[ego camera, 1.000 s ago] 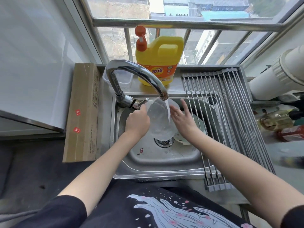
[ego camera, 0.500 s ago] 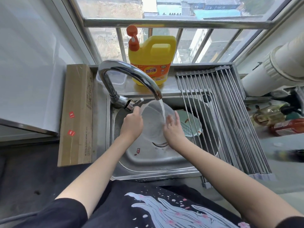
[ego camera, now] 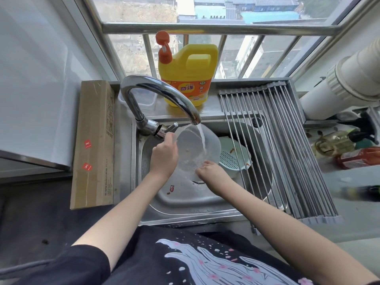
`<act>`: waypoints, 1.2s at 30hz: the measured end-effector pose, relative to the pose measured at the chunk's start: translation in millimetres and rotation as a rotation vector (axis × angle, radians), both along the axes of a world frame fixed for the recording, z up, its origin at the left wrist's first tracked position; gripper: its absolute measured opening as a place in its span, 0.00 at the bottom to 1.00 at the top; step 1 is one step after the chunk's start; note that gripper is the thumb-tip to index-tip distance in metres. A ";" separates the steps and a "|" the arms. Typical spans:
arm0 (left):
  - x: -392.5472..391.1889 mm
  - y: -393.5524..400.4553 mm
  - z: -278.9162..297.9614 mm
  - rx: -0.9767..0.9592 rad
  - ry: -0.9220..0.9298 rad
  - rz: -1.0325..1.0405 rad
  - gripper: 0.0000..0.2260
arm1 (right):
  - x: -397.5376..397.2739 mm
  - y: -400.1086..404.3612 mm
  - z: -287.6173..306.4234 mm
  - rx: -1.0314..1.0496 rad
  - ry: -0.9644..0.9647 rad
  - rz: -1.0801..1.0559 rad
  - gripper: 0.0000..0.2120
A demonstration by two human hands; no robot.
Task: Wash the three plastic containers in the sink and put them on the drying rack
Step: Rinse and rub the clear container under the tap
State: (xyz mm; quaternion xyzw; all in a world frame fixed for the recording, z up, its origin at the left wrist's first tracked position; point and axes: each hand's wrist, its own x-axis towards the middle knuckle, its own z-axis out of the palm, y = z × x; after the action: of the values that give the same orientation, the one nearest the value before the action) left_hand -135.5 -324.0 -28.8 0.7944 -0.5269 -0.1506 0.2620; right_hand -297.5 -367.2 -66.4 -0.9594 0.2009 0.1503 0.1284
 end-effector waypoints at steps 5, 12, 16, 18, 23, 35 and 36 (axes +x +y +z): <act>-6.9 -11.5 -10.2 0.080 0.022 -0.095 0.07 | -7.5 -6.3 3.6 0.257 0.166 -0.181 0.17; -18.6 -20.6 -13.6 0.131 0.396 0.087 0.07 | 12.9 -27.1 4.6 0.314 0.033 -0.743 0.35; -9.8 -22.0 -17.2 0.133 0.359 0.092 0.03 | 11.3 -14.1 15.0 0.550 0.082 -0.431 0.33; -0.3 -21.8 -20.7 0.159 0.359 0.060 0.02 | -0.7 -18.0 14.8 0.422 0.189 -0.345 0.32; -3.8 -22.3 -22.1 0.169 0.439 0.046 0.04 | 4.7 -19.6 4.1 0.161 0.267 -0.510 0.35; -0.6 -13.6 -24.1 0.168 0.507 0.153 0.05 | -13.2 -32.3 14.7 0.021 0.400 -0.165 0.29; -0.4 -13.6 -25.8 0.176 0.520 0.157 0.04 | -12.5 -28.2 15.3 0.022 0.413 -0.146 0.26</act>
State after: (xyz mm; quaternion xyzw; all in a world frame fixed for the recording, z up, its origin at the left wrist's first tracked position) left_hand -135.9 -337.6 -54.5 0.7872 -0.3639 -0.3737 0.3290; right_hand -309.9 -395.3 -51.1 -0.8898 0.2902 0.3360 0.1056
